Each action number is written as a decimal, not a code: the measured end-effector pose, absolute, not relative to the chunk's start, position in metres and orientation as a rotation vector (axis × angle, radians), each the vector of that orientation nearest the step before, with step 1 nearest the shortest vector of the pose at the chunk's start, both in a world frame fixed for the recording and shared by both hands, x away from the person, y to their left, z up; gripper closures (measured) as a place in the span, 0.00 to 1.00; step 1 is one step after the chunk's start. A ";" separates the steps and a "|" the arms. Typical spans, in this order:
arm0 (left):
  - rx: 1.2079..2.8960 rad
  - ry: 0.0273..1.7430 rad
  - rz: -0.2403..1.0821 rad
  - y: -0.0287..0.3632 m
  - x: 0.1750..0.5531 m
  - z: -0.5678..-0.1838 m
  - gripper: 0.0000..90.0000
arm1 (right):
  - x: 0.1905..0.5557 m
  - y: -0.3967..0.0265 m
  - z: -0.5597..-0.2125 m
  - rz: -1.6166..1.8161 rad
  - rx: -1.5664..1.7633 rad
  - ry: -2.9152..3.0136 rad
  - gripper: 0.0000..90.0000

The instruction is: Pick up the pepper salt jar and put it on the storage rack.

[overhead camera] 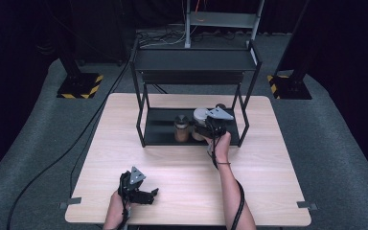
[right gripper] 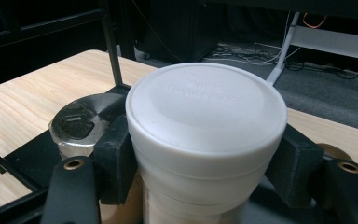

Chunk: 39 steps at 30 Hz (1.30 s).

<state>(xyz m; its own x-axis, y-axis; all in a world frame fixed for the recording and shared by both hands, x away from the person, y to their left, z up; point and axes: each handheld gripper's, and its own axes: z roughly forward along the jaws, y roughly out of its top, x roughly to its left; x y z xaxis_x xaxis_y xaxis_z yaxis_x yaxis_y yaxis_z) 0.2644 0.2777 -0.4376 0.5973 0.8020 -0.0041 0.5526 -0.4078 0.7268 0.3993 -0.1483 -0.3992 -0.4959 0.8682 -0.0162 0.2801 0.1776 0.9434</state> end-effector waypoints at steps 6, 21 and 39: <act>2.120 1.067 0.454 0.278 0.264 -0.438 0.04 | 0.401 -0.147 -0.401 1.329 1.082 1.887 0.37; 2.121 1.066 0.455 0.278 0.264 -0.437 0.04 | 0.404 -0.150 -0.409 1.353 1.095 1.894 0.37; 2.121 1.066 0.456 0.278 0.264 -0.438 0.04 | 0.405 -0.152 -0.408 1.340 1.070 1.916 0.37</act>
<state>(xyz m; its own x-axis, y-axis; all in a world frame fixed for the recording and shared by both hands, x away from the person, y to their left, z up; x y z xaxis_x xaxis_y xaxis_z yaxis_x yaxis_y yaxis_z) 0.2641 0.2776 -0.4377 0.5976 0.8018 -0.0025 0.5515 -0.4087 0.7272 0.4048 -0.1519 -0.4081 -0.5228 0.8524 -0.0034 0.2896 0.1813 0.9398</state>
